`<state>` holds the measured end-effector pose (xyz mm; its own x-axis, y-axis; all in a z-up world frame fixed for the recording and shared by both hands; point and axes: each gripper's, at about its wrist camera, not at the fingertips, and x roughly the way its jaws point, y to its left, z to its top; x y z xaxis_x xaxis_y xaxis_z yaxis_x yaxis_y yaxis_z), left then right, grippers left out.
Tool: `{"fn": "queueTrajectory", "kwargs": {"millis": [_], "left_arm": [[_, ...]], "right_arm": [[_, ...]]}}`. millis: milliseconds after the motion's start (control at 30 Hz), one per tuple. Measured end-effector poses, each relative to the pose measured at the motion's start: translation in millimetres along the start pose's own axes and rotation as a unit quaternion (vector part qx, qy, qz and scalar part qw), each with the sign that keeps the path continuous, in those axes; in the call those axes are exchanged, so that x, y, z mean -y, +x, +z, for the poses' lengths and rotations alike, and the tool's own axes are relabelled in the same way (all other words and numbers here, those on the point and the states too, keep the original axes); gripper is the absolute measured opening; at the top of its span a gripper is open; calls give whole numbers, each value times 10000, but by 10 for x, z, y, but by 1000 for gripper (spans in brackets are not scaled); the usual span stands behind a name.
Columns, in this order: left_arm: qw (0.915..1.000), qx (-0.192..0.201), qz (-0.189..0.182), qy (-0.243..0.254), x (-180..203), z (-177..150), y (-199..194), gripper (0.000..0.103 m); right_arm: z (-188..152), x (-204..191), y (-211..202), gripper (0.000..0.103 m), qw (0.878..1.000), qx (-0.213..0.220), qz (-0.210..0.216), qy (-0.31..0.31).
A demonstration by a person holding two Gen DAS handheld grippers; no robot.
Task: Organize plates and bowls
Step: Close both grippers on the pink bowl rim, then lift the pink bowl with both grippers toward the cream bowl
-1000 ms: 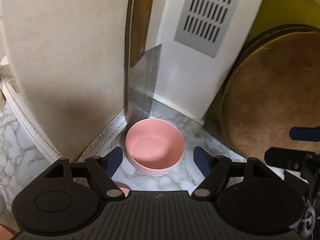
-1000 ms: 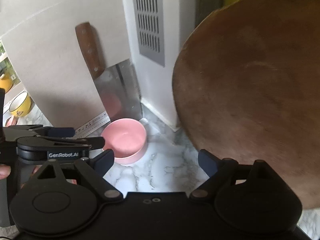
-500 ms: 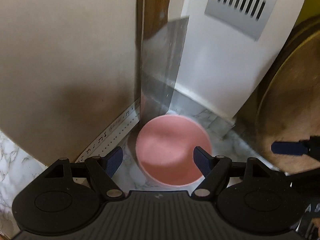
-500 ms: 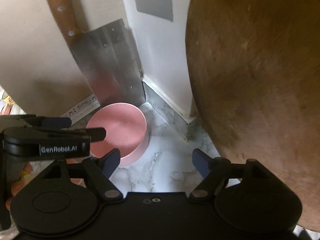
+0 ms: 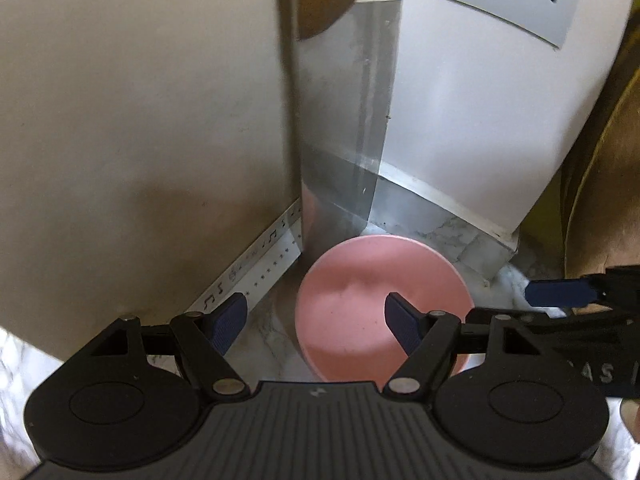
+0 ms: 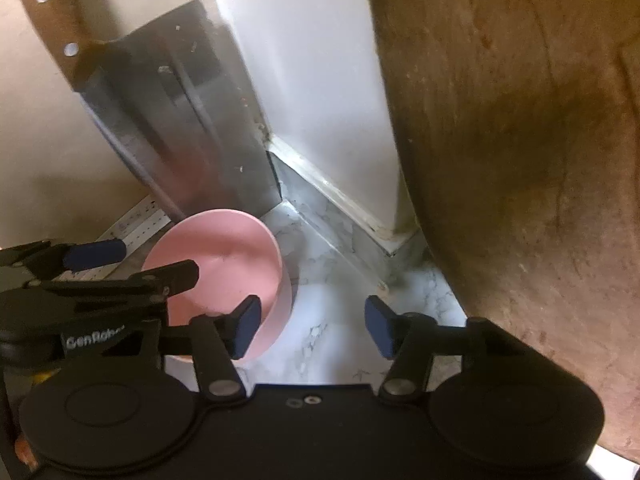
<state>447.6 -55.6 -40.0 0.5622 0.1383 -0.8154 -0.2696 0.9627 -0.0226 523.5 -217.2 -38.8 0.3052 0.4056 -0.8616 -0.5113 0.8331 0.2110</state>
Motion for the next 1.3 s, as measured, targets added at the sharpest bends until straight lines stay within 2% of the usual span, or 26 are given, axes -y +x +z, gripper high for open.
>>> {"fn": "queueTrajectory", "kwargs": {"millis": [133, 200, 400, 500, 633, 767, 967, 1300], "left_arm": [[10000, 34, -36, 0, 4, -10, -3, 63], [10000, -74, 15, -14, 15, -25, 12, 56], [9991, -349, -31, -218, 35, -89, 78, 46], [9988, -409, -53, -251, 25, -73, 123, 35], [9985, -466, -14, -303, -7, -56, 136, 25], [9982, -505, -14, -317, -25, -55, 135, 12], [9985, -494, -47, -212, -8, -101, 22, 11], [9980, -504, -367, -38, 55, -166, -375, 11]], "right_arm": [[14, -19, 62, 50, 10000, -25, 56, 60], [22, -29, 74, 50, 9999, -26, 78, 56], [36, -68, 95, 39, 9998, -78, 154, 108], [17, -102, 113, 30, 9998, -101, 159, 82], [8, -128, 135, 13, 9995, -87, 258, 130], [-4, -153, 112, 10, 9997, -68, 138, 169], [-48, -201, -23, 10, 9998, -58, 54, 205], [-269, -342, -487, 10, 9991, 83, -200, 373]]}}
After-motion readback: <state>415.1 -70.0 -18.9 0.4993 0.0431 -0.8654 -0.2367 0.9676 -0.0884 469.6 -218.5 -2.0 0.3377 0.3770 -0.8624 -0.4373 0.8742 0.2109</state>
